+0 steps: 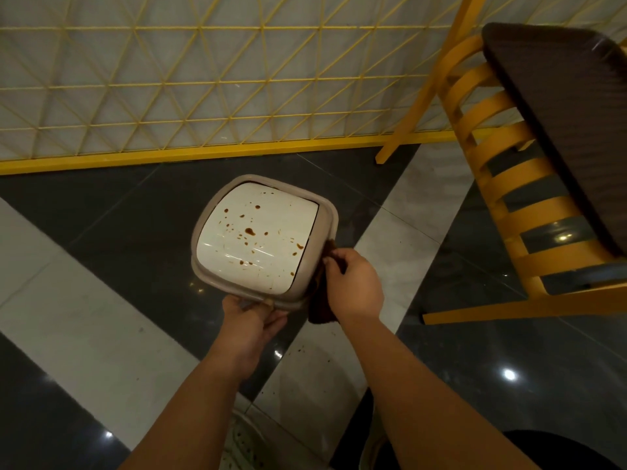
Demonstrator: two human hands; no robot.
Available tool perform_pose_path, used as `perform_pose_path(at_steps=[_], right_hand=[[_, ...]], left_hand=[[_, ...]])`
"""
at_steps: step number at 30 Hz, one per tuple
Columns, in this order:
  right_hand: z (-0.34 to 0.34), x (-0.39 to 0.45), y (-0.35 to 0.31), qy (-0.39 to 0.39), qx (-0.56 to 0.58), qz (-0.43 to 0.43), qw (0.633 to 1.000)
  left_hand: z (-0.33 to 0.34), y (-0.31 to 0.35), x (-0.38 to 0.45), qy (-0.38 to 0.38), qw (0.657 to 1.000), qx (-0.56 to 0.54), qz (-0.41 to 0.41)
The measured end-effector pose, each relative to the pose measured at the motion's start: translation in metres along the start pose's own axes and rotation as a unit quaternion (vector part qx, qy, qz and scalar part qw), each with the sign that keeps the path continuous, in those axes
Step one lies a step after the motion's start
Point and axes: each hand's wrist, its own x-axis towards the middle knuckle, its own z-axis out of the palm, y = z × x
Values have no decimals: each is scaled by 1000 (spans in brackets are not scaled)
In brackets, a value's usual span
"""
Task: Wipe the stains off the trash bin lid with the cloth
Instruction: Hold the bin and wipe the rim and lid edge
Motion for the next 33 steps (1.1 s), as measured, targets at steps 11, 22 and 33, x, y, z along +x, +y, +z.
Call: perform_pose_path(at_steps=[11,22,33], right_hand=[[10,-67,14,8,127,-22,992],[1,-24,-25,48,211,-29,976],[20,-72,-19,50,268,-42,961]], left_hand=[[-5,1,-4,70,997,-7,14],[-11,6,1,59,998,8,13],[-16,2,3,47,999,19,9]])
